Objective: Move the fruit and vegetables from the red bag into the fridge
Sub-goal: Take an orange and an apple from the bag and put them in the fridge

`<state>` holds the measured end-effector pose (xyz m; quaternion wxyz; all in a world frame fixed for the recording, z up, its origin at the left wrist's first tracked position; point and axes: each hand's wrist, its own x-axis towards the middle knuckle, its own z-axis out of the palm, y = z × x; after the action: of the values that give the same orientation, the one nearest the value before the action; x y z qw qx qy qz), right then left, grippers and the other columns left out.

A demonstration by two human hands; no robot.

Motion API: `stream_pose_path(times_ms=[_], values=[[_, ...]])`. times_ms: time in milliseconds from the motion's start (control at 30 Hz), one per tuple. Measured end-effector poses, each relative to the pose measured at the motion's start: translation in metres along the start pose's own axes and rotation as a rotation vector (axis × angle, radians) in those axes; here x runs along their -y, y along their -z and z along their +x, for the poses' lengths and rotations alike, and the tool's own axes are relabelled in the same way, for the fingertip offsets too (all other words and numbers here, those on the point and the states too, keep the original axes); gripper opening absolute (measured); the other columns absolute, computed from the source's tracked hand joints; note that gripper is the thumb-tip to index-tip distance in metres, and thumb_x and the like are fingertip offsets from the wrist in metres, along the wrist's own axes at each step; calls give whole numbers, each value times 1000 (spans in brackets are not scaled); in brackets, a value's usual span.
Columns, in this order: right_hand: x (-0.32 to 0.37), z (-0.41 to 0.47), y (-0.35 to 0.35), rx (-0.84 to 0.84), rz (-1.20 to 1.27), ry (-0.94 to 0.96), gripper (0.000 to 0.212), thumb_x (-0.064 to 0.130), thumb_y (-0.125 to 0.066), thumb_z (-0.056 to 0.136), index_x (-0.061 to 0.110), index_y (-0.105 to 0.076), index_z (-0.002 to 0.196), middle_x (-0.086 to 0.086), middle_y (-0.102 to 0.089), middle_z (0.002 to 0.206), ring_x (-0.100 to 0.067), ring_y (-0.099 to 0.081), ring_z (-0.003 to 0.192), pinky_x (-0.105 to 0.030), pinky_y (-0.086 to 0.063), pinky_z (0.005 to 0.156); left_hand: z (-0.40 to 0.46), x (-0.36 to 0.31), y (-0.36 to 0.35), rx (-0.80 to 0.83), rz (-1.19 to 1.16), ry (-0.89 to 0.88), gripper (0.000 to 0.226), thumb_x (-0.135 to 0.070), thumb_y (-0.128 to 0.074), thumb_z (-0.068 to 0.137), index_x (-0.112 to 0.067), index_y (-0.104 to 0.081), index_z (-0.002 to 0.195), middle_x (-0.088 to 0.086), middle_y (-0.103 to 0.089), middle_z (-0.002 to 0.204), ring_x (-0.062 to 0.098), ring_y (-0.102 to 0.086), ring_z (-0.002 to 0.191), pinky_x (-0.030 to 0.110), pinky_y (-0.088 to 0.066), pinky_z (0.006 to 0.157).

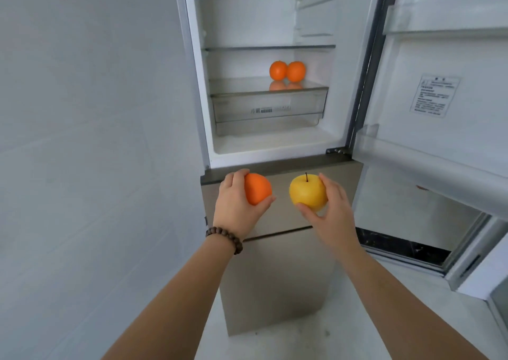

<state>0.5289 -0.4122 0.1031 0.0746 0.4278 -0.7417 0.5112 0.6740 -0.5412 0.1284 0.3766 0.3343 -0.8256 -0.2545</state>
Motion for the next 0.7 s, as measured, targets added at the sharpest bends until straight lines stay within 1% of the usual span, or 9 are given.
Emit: stream_pose_path(times_ms=[67,100,233,367,400,500,600,667,700], values=[[-7,33,-9,-10,14,19,75,28,-75,75,19,-37,139,-4,-40,138,-7,-39,114,-18,-30,90,34,0,-9,-16,-20,-30,76,-45,-77,71,-19,-41,133,-1,-45,132,19,-42,123,32,-42,98],[-12,51,-14,-19,15,28,75,28,-76,75,19,-37,139,-3,-40,138,-6,-39,114,-18,-30,91,51,1,-14,-24,-32,-41,77,-44,-77,71,-19,-41,133,-1,-45,132,19,-42,122,31,-41,98],[-36,126,-34,-40,21,94,75,28,-77,74,18,-39,137,-5,-43,135,-13,-44,116,-22,-33,90,122,1,-37,-87,-73,-85,76,-42,-79,69,-19,-43,131,-1,-44,128,15,-46,114,21,-37,91],[-57,203,-46,-43,15,152,73,31,-76,75,18,-38,137,-4,-43,134,-7,-41,112,-20,-33,88,196,-7,-58,-152,-94,-126,74,-39,-81,68,-23,-46,131,2,-41,128,14,-48,107,16,-34,88],[-62,222,-47,-49,21,158,73,31,-76,75,19,-38,136,-4,-44,133,-8,-43,112,-20,-33,89,215,-9,-64,-161,-92,-133,74,-39,-81,68,-24,-46,132,2,-42,129,14,-49,107,16,-33,88],[-72,277,-49,-94,36,175,72,27,-77,74,17,-40,135,-6,-45,132,-18,-47,116,-22,-33,89,271,-16,-79,-187,-85,-166,79,-42,-80,68,-24,-43,136,1,-47,130,16,-50,113,17,-34,89],[-76,318,-50,-118,56,182,71,25,-75,76,19,-39,137,-5,-44,133,-11,-43,114,-19,-32,89,319,-20,-92,-197,-118,-151,88,-40,-82,66,-18,-37,139,3,-48,135,17,-48,120,19,-34,92],[-79,335,-54,-129,71,181,71,27,-74,77,21,-37,138,-3,-43,134,-5,-39,111,-19,-31,89,347,-22,-99,-200,-130,-152,86,-37,-83,66,-15,-39,137,4,-49,134,19,-48,120,20,-35,94],[-81,342,-56,-139,78,176,71,28,-74,77,21,-37,138,-3,-42,134,-4,-38,111,-19,-32,88,360,-23,-102,-199,-131,-166,84,-36,-83,67,-15,-41,136,5,-50,133,19,-49,119,20,-35,94]])
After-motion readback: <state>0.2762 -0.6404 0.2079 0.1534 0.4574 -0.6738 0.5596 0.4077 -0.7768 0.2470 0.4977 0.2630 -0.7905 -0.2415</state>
